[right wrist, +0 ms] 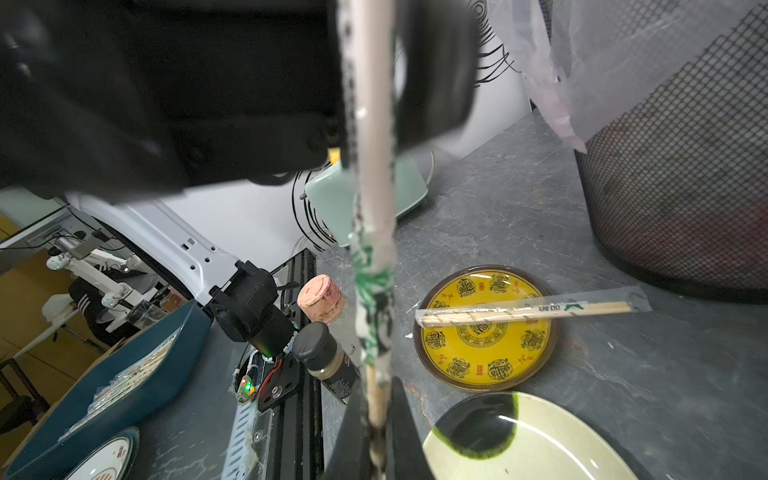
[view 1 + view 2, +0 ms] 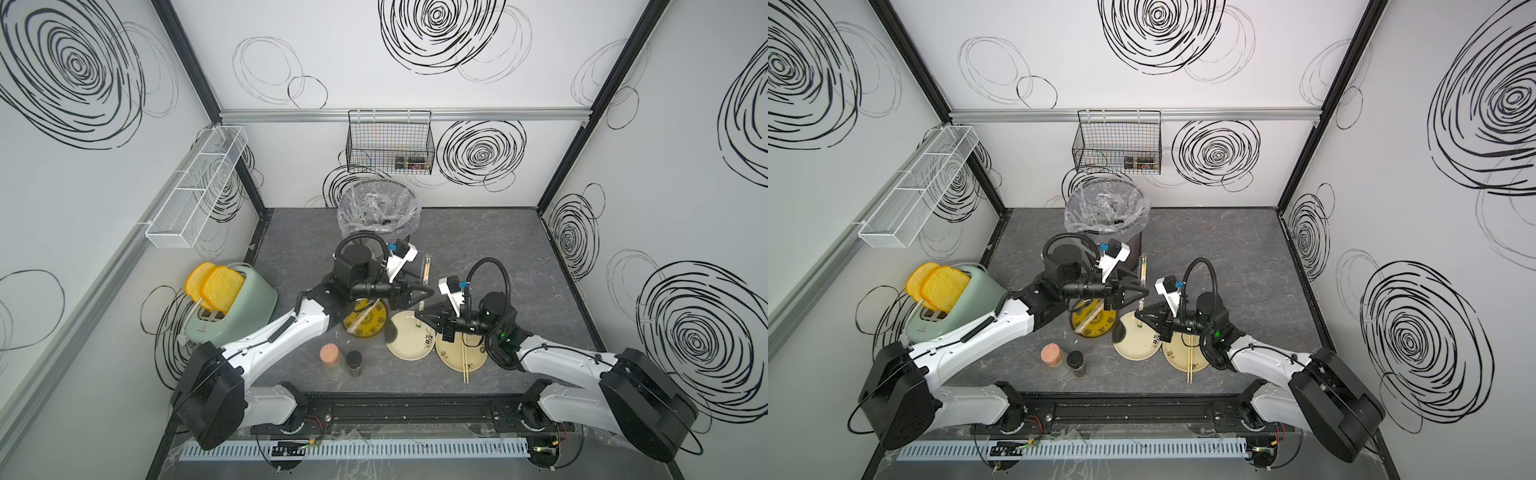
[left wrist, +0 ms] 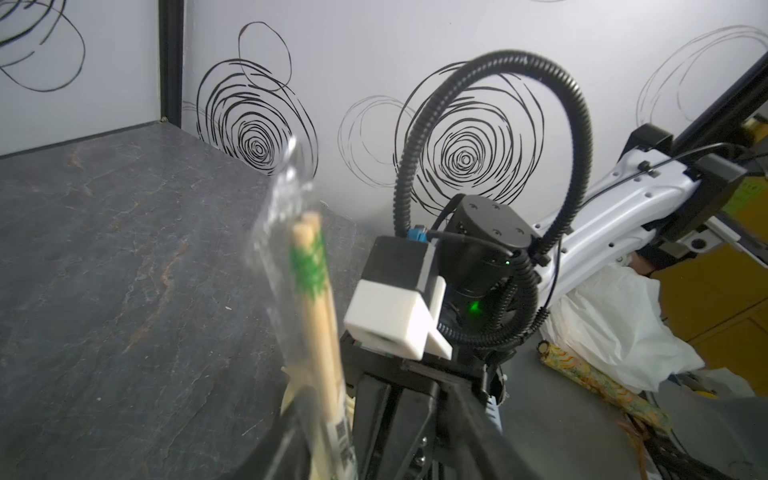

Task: Remove the packaging of disposable chopsticks
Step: Remove the packet bag from the disposable chopsticks.

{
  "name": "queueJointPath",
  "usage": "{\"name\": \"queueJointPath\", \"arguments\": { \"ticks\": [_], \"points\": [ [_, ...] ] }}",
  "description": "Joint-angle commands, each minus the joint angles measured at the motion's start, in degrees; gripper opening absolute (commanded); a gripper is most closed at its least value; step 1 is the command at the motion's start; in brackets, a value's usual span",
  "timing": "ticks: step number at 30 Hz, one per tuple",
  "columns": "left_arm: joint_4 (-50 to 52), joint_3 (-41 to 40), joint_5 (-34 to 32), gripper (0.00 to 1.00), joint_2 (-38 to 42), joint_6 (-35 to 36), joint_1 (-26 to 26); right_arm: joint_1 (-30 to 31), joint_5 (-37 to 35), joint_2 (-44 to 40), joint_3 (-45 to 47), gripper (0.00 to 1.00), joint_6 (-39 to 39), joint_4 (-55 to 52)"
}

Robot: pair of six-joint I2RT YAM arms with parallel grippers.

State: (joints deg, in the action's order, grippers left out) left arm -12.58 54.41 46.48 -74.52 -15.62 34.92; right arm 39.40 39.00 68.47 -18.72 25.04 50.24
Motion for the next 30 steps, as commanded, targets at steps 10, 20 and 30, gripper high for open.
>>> {"name": "queueJointPath", "arguments": {
  "ticks": [10,20,30],
  "points": [
    [4.4,10.7,-1.7,0.74,-4.8,2.9,-2.6,0.7,-1.3,-1.2,-0.8,0.0,-0.9,1.1],
    [1.7,8.7,0.7,0.24,-5.6,1.3,-1.7,0.9,-1.1,-1.0,-1.0,0.0,-1.0,1.1],
    [-2.3,1.9,0.6,0.16,-3.6,-1.0,-0.2,0.9,-1.9,-1.4,-0.6,0.0,-1.2,1.1]
  ]
}}
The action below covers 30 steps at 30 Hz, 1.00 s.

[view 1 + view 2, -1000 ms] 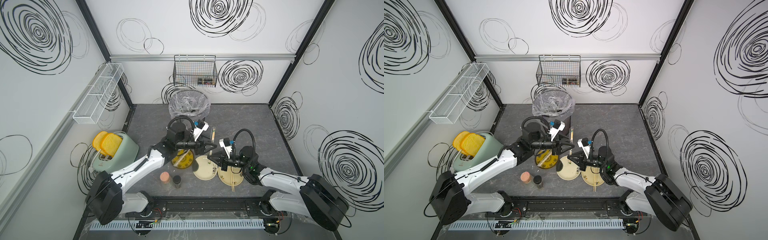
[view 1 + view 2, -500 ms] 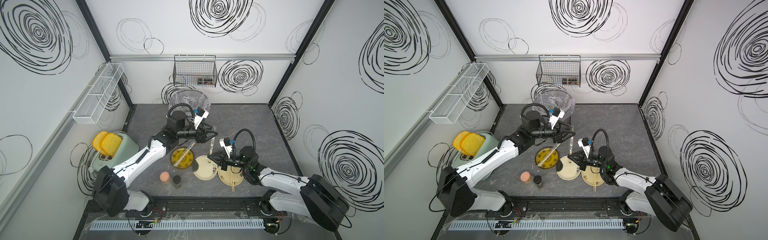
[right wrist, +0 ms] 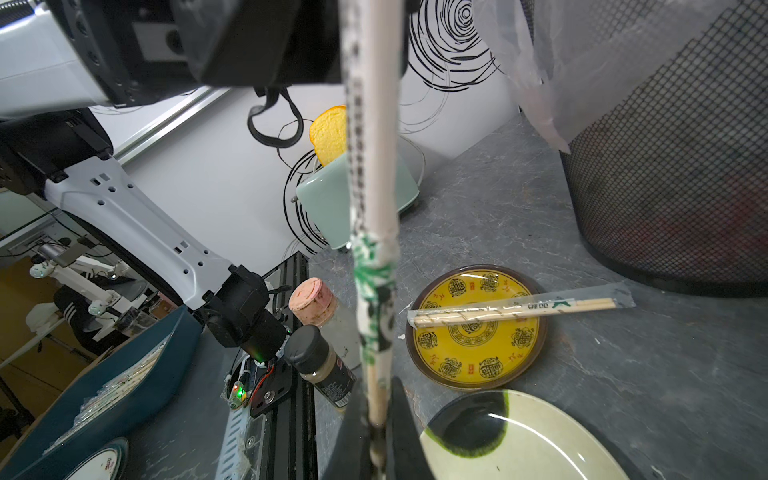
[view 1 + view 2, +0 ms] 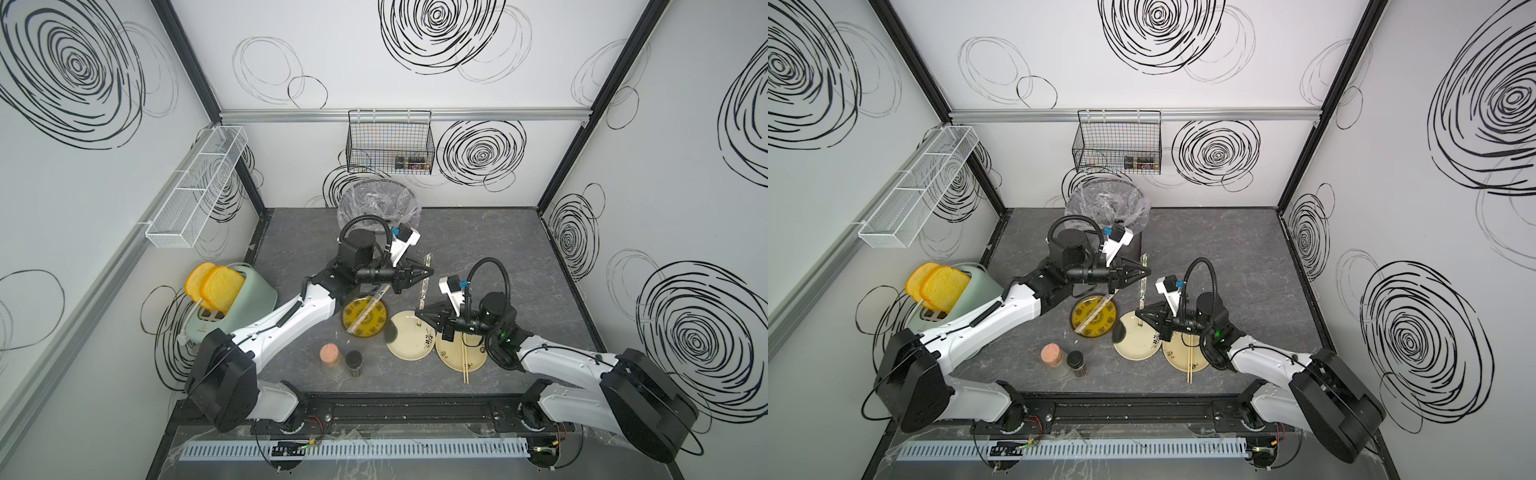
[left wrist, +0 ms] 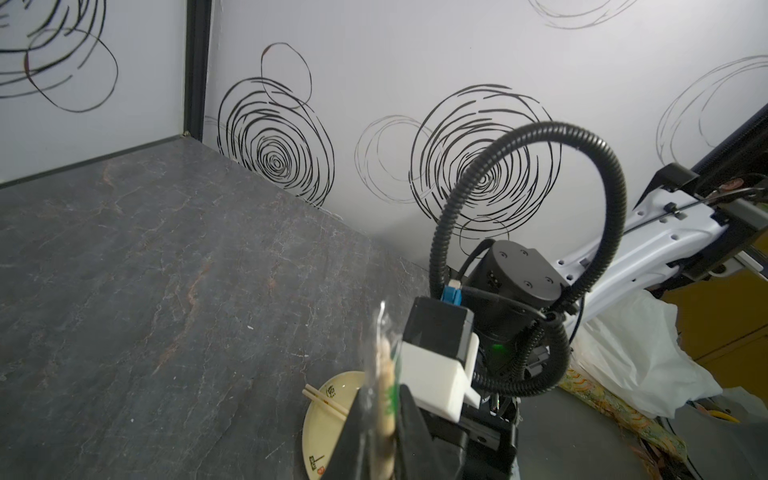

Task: Remove the packaging of disposable chopsticks
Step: Remove the packet bag from the disposable chopsticks.

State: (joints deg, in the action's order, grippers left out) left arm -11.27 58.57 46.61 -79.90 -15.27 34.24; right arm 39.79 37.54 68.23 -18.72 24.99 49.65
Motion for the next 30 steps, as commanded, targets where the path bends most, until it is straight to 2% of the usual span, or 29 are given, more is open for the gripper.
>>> {"name": "queueJointPath", "arguments": {
  "ticks": [1,16,24,28,30],
  "points": [
    [-4.2,-3.2,0.4,0.16,2.0,-1.6,0.6,0.5,-0.5,-1.2,-0.6,0.0,-1.2,1.7],
    [-16.3,-17.4,-3.0,0.12,5.6,-8.3,5.5,0.5,-1.3,-1.0,-0.6,0.0,-1.2,1.4],
    [-14.9,-14.7,-6.1,0.36,9.1,-6.5,4.0,0.6,-1.4,-0.6,-0.7,0.0,-1.3,1.3],
    [-11.1,-10.5,-5.3,0.63,9.1,-4.6,2.3,0.7,-1.4,-0.6,-0.7,0.0,-1.4,1.2],
    [-9.6,-8.5,-4.9,0.67,8.7,-3.8,1.5,0.9,-1.4,-0.6,-0.8,0.0,-1.5,1.2]
  ]
}}
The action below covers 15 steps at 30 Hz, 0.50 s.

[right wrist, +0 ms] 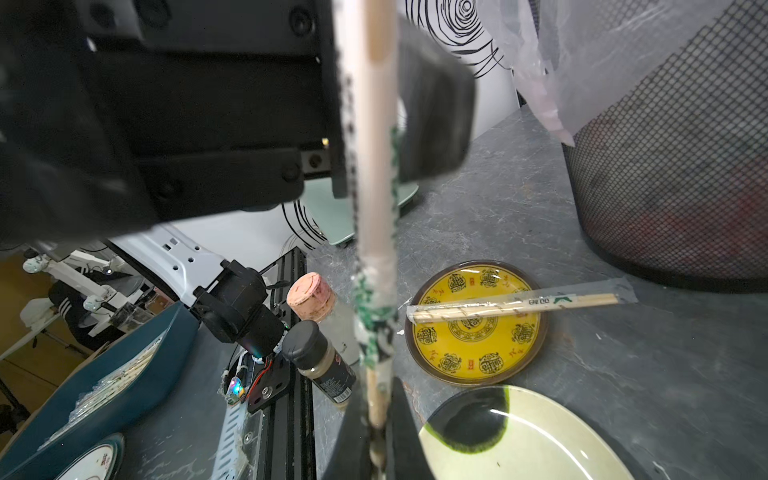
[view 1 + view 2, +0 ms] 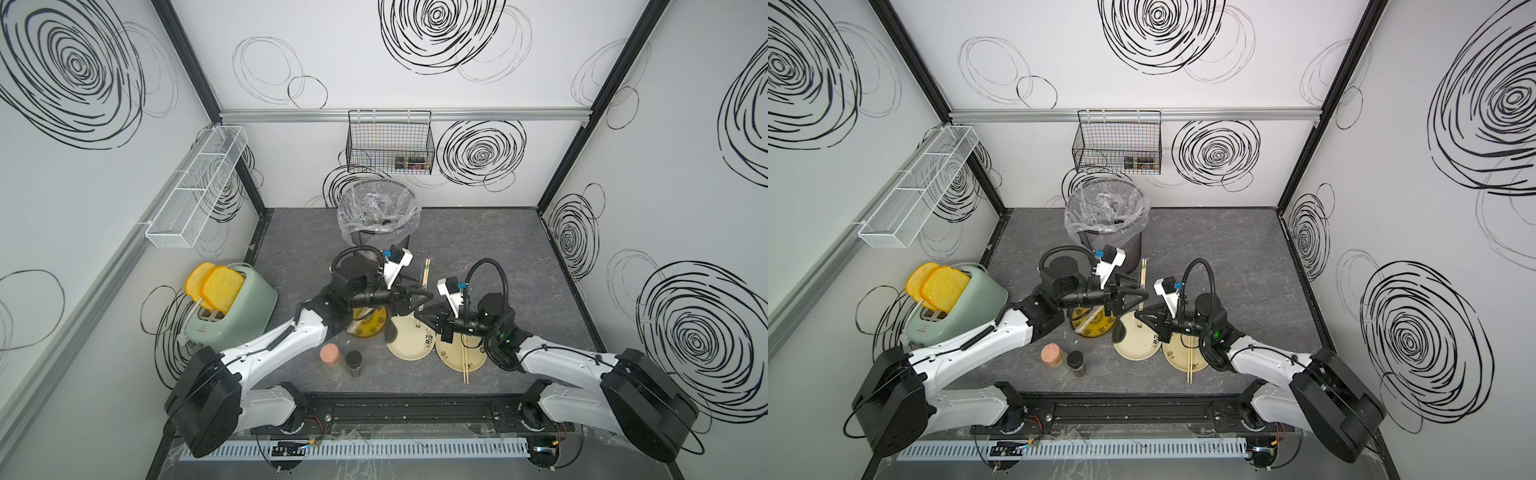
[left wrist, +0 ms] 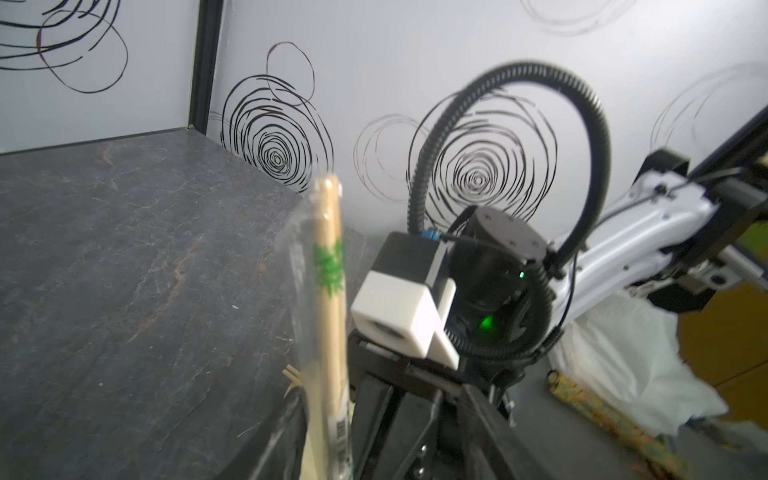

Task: Remove the packaging of disposable chopsticks
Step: Remove the packet bag from the disposable chopsticks.

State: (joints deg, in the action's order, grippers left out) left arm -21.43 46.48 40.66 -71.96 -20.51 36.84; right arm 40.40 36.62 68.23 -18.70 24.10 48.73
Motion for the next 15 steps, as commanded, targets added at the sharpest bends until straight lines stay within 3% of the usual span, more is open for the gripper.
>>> {"name": "queueJointPath", "arguments": {
  "ticks": [1,10,15],
  "points": [
    [1.2,4.8,1.2,0.69,0.4,1.9,-1.6,0.3,-0.5,-0.6,-0.8,0.0,-0.6,2.2],
    [7.8,14.6,-1.2,0.74,-5.8,4.8,-3.3,0.7,-0.9,-0.8,-1.0,0.0,-1.1,1.6],
    [5.9,14.3,0.2,0.58,-7.2,3.8,-3.3,0.7,-1.1,-0.6,-1.0,0.0,-1.1,1.5]
  ]
}}
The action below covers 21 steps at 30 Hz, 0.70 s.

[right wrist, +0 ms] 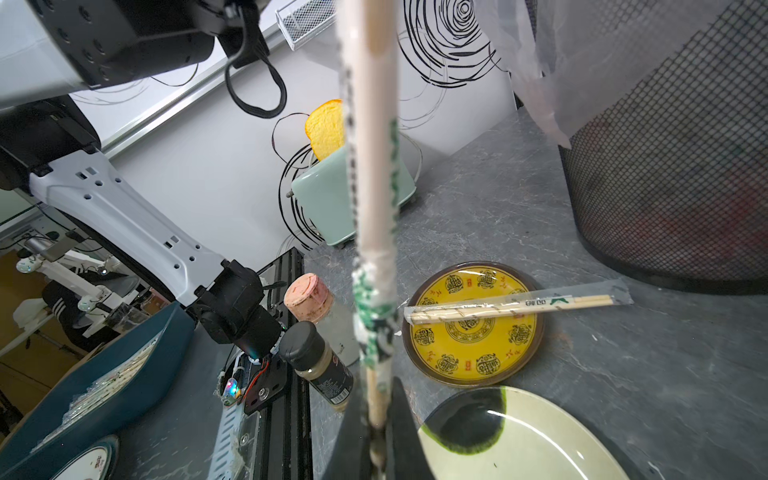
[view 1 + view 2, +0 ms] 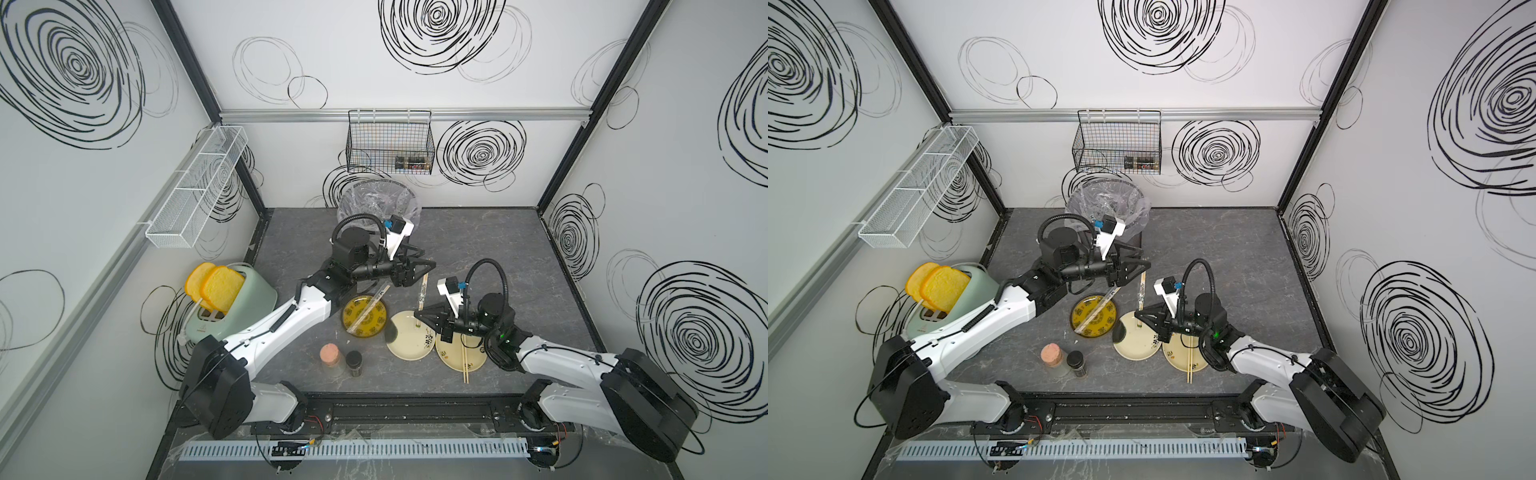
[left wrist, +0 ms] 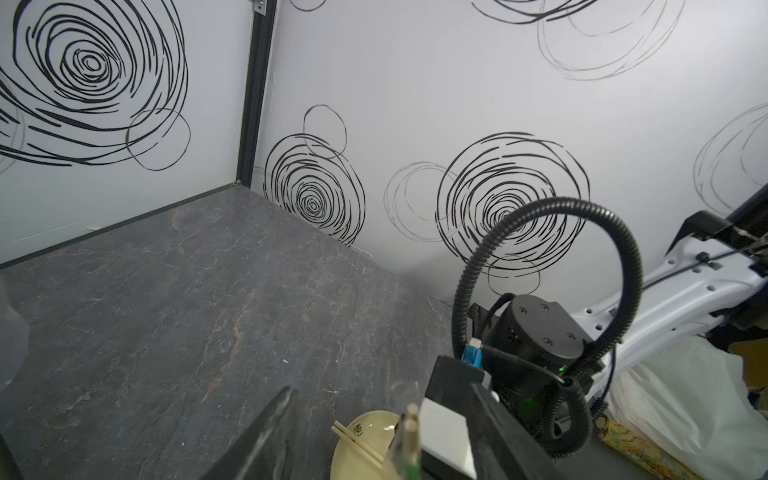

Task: Remove the packaging of disposable chopsticks
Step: Remove the packet bag from the disposable chopsticks.

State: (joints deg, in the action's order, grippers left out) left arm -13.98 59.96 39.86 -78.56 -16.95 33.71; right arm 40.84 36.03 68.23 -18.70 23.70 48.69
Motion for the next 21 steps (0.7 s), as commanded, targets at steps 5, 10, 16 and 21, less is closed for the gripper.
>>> {"name": "queueJointPath", "arguments": {
  "ticks": [5,10,16,21],
  "points": [
    [-5.1,-2.7,2.1,0.29,-0.3,-1.3,-0.2,0.4,-0.6,-0.8,-1.1,0.0,-0.7,1.4],
    [-7.5,-5.7,3.1,0.11,-0.2,-2.7,-0.1,0.4,-0.9,-0.7,-1.0,0.0,-0.7,1.5],
    [-11.6,-10.6,3.1,0.09,1.1,-5.2,0.9,0.4,-1.1,-0.8,-1.0,0.0,-0.3,1.7],
    [-15.4,-15.6,2.4,0.1,2.0,-7.2,3.2,0.4,-1.3,-0.9,-0.8,0.0,-0.2,1.9]
  ]
}}
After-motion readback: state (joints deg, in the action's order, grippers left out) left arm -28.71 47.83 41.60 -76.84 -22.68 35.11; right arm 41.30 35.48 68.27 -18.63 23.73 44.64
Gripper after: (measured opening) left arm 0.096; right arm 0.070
